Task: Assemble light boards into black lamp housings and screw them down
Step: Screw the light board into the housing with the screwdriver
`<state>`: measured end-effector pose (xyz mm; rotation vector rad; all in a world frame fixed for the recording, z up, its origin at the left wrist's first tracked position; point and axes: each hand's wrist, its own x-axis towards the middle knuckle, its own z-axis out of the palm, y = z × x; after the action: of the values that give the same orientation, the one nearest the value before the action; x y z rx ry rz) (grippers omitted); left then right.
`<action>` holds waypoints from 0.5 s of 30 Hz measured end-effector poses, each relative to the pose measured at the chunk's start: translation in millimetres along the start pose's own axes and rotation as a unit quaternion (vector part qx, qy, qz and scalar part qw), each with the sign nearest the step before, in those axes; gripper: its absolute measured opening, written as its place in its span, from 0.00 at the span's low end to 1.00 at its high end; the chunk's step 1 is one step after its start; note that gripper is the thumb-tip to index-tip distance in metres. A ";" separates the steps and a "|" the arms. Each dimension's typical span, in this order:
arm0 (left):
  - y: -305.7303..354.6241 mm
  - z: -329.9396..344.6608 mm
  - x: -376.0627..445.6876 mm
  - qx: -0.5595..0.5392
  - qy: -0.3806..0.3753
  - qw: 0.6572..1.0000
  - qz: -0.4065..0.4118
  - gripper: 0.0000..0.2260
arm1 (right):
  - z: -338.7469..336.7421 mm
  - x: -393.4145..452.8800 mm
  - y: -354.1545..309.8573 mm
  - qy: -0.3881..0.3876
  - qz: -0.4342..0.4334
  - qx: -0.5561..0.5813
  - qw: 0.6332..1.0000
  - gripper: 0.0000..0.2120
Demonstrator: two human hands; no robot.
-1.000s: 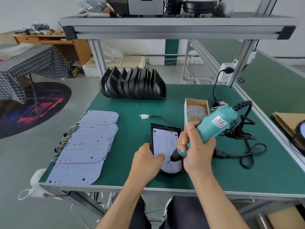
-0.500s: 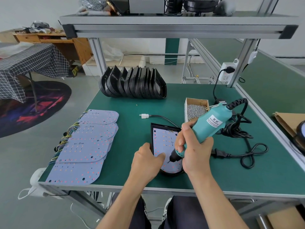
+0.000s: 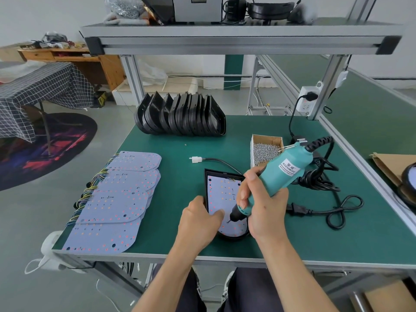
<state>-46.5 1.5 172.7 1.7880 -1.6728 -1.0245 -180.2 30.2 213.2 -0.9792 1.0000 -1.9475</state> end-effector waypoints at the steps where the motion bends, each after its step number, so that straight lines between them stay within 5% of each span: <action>1: 0.5 0.0 -0.1 0.000 -0.002 1.000 0.000 0.15 | -0.6 -0.4 -1.7 -0.013 -0.003 0.005 1.000 0.05; 7: 2.9 -4.5 -1.5 0.014 -0.016 1.000 0.006 0.14 | -5.5 12.2 -31.9 -0.027 0.009 0.120 0.992 0.19; 10: 4.1 -14.7 -3.9 0.008 -0.037 0.999 0.005 0.24 | -23.0 24.9 -47.9 0.018 0.003 0.166 0.986 0.10; 12: 7.6 -24.6 -3.5 0.036 -0.004 0.999 0.012 0.28 | -41.5 29.6 -50.7 0.053 0.016 0.196 0.979 0.11; 15: 25.6 -32.5 3.2 0.027 0.109 0.989 0.094 0.16 | -71.1 28.8 -44.5 0.117 0.056 0.259 0.957 0.12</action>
<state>-36.9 -9.8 211.5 1.6697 -1.7067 -0.6837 -265.4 47.4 231.1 -0.3958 0.5948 -2.1069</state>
